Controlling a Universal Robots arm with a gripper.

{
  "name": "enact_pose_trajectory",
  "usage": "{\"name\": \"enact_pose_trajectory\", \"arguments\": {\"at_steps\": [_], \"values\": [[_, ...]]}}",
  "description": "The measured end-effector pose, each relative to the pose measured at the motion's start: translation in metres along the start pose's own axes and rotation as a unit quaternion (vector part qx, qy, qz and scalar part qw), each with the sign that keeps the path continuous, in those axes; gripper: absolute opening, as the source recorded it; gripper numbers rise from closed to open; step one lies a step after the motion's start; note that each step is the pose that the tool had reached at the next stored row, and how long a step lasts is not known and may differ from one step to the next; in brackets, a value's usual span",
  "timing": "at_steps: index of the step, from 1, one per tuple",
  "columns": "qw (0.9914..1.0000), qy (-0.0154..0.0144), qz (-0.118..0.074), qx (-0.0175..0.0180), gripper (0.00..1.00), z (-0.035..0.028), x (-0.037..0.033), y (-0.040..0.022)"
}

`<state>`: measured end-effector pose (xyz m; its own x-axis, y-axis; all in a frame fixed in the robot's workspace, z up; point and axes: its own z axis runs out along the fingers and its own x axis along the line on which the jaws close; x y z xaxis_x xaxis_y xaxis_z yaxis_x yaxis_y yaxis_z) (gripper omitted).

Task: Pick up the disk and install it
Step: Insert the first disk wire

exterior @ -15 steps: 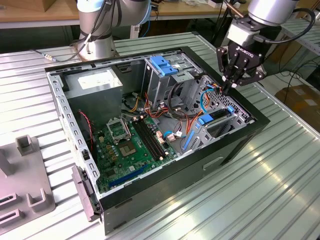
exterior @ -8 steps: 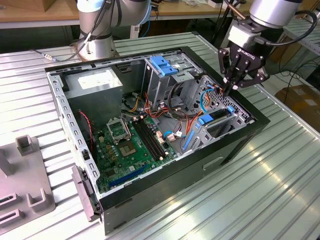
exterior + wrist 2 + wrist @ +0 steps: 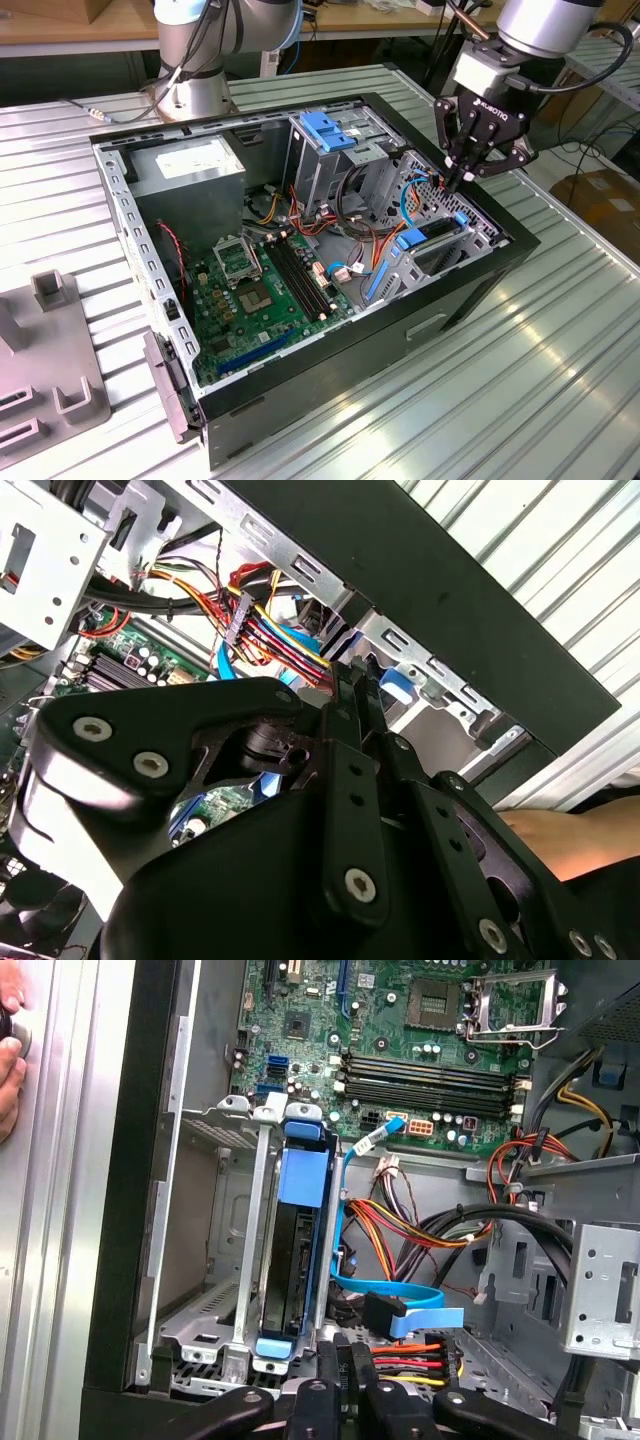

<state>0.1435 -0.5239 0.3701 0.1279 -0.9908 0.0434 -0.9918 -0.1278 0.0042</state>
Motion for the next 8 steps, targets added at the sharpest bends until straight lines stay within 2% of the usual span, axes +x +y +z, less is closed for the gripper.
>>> {"name": "enact_pose_trajectory", "arguments": {"at_steps": [8], "values": [[1.00000,0.0001,0.000,0.0000,0.16,0.0000,0.0002,0.0002]]}}
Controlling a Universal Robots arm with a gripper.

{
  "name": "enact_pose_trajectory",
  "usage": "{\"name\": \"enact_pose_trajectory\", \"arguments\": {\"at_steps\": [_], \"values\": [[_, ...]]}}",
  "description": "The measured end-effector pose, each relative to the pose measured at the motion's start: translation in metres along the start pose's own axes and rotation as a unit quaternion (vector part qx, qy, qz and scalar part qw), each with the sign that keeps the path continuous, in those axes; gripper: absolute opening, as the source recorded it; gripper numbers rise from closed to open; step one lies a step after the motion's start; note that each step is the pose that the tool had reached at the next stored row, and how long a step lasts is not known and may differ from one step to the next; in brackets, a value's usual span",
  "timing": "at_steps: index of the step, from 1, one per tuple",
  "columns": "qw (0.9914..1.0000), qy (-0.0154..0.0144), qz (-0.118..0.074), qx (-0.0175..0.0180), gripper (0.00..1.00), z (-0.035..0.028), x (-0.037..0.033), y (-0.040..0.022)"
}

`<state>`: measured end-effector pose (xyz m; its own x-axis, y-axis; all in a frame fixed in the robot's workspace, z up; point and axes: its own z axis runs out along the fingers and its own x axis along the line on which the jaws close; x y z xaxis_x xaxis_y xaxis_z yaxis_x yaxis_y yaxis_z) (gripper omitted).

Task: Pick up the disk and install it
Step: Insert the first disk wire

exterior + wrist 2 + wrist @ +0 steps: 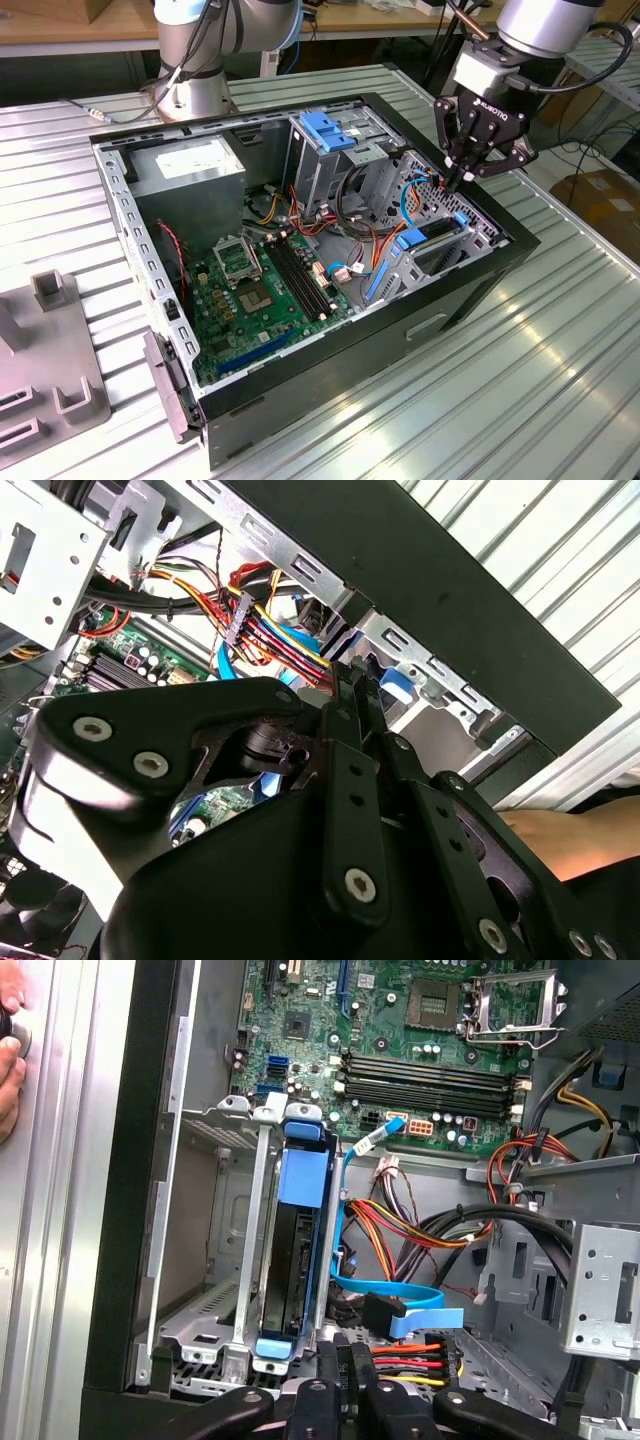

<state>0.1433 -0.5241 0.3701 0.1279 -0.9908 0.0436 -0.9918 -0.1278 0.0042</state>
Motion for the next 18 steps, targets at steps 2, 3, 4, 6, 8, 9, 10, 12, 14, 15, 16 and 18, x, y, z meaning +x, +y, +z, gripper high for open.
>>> {"name": "enact_pose_trajectory", "arguments": {"at_steps": [2,3,4,6,8,9,10,12,14,15,16,18], "values": [[1.00000,0.0000,0.000,0.0000,0.16,0.0001,0.0014,0.0002],[1.00000,-0.0001,0.000,0.0000,0.16,0.0002,0.0022,0.0003],[1.00000,0.0000,0.000,0.0000,0.16,0.0002,0.0041,0.0005],[1.00000,0.0000,0.000,0.0000,0.16,0.0003,0.0057,0.0007],[1.00000,0.0000,0.000,0.0000,0.16,0.0004,0.0074,0.0010],[1.00000,0.0000,0.000,0.0000,0.16,0.0006,0.0086,0.0014],[1.00000,-0.0001,0.000,0.0000,0.16,0.0009,0.0091,0.0023],[1.00000,0.0000,0.000,0.0000,0.16,0.0031,0.0092,0.0073],[0.99998,-0.0001,0.006,-0.0003,0.16,0.0057,0.0089,0.0089],[0.99995,-0.0001,0.010,-0.0004,0.16,0.0065,0.0088,0.0091],[0.99986,-0.0002,0.016,-0.0007,0.16,0.0079,0.0087,0.0094],[0.99971,0.0000,0.024,-0.0010,0.16,0.0094,0.0086,0.0104]]}}
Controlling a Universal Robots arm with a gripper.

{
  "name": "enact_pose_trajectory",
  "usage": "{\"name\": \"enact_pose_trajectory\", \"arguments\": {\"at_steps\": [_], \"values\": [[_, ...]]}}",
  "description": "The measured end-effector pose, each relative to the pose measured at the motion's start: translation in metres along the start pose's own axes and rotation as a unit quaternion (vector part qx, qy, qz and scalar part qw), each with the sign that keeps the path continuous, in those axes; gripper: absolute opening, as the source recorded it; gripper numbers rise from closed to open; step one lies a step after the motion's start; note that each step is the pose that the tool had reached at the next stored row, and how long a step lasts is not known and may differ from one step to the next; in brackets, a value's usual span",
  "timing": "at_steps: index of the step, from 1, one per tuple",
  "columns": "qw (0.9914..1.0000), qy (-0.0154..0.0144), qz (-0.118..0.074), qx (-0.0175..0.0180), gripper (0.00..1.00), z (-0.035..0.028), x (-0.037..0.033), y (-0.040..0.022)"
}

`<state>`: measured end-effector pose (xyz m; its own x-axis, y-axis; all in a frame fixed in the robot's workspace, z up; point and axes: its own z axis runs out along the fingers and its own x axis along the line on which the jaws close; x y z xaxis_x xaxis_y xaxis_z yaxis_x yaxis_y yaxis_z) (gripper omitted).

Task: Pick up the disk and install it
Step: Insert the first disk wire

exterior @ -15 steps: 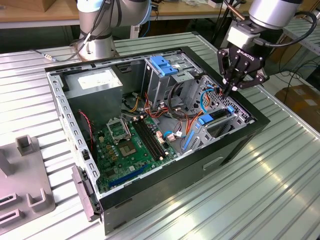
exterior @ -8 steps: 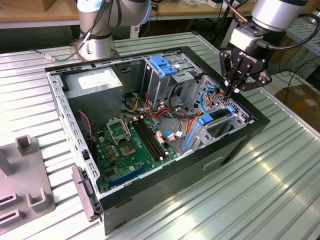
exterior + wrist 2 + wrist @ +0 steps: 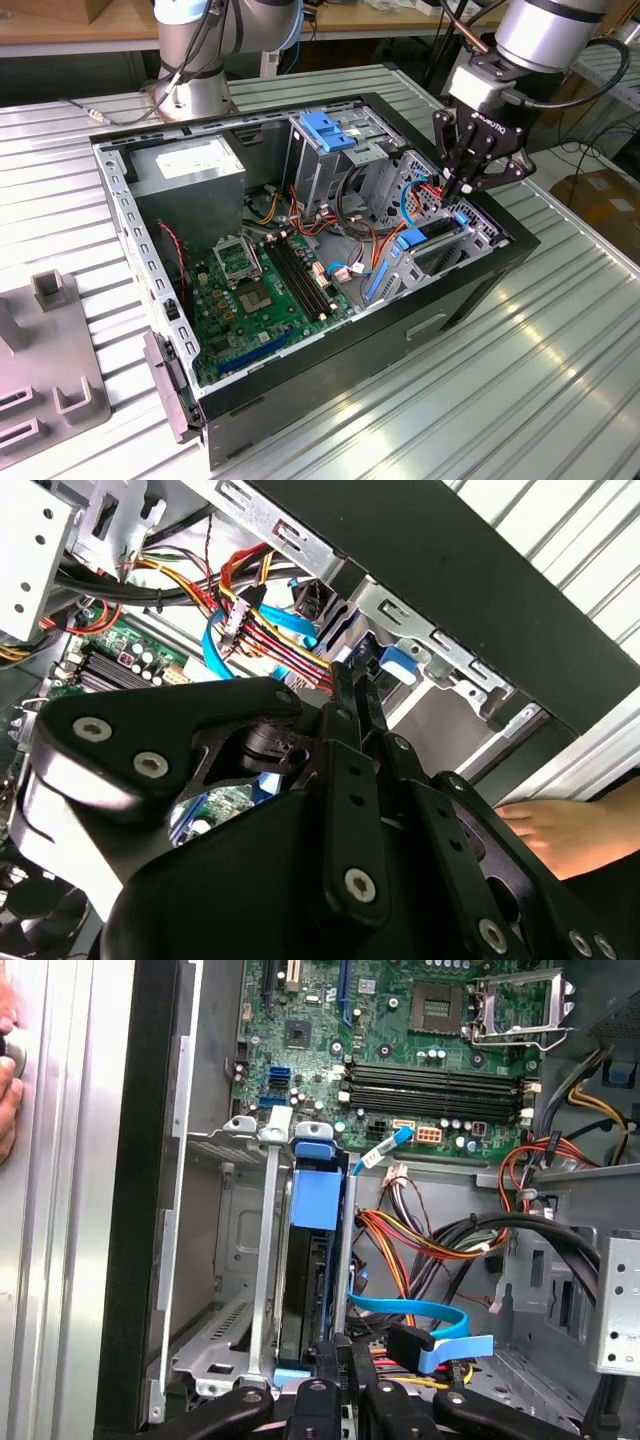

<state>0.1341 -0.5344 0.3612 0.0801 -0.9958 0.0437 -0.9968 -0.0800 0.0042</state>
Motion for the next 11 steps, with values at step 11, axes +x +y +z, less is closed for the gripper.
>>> {"name": "enact_pose_trajectory", "arguments": {"at_steps": [11], "values": [[1.00000,-0.0001,0.002,0.0001,0.16,0.0046,0.0054,0.0089]]}}
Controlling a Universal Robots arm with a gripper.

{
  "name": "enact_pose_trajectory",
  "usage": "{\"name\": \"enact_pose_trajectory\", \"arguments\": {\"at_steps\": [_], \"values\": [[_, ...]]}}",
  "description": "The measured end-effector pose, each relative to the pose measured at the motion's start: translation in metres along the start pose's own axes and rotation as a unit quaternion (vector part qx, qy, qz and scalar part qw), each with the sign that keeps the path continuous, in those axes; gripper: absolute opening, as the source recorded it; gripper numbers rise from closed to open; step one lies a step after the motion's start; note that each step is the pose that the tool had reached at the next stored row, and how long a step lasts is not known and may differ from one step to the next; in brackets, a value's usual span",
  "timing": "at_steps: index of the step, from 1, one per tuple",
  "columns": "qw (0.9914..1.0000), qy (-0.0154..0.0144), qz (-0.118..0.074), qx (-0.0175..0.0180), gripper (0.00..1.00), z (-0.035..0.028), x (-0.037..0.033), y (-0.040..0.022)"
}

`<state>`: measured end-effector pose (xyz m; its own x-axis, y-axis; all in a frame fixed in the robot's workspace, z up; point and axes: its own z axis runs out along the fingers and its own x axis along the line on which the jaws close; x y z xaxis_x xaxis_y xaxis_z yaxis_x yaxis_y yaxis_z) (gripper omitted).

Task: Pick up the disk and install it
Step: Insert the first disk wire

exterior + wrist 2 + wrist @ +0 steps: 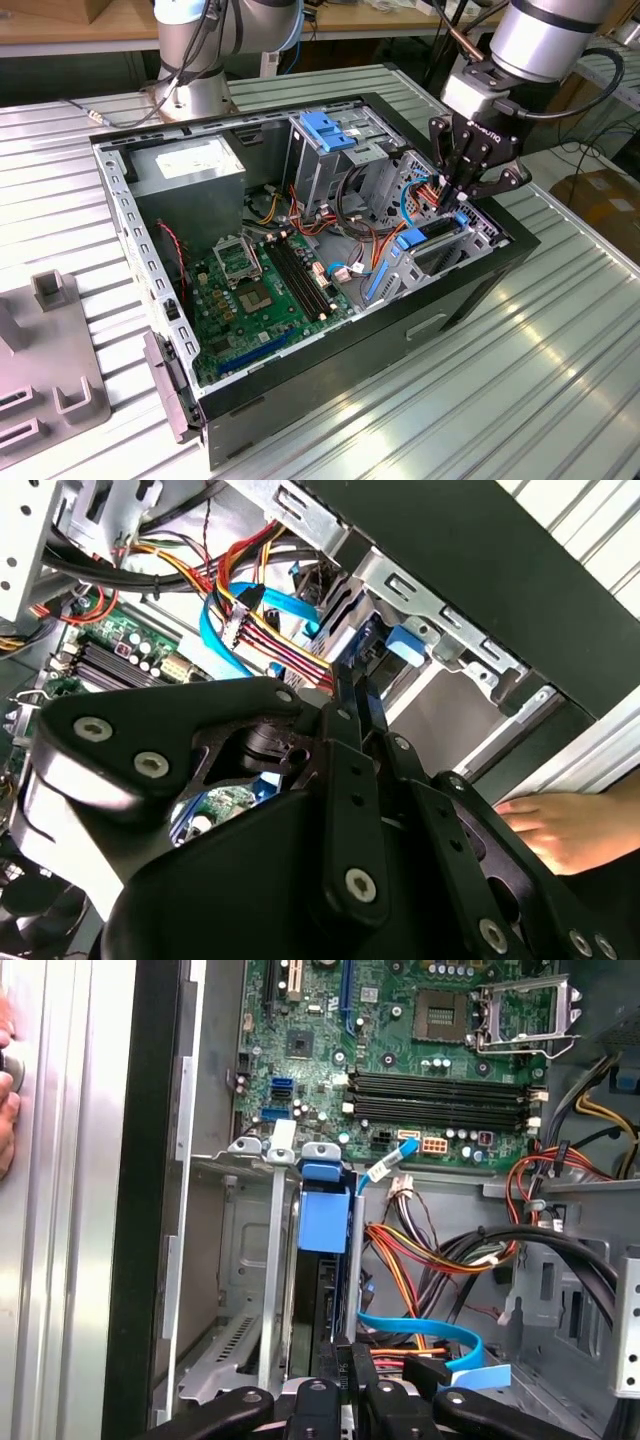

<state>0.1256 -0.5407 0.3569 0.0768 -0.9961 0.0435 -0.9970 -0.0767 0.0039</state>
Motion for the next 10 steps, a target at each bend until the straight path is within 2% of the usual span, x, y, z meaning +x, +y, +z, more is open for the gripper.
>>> {"name": "enact_pose_trajectory", "arguments": {"at_steps": [10], "values": [[0.99996,-0.0001,0.009,-0.0004,0.16,0.0048,0.0019,0.0002]]}}
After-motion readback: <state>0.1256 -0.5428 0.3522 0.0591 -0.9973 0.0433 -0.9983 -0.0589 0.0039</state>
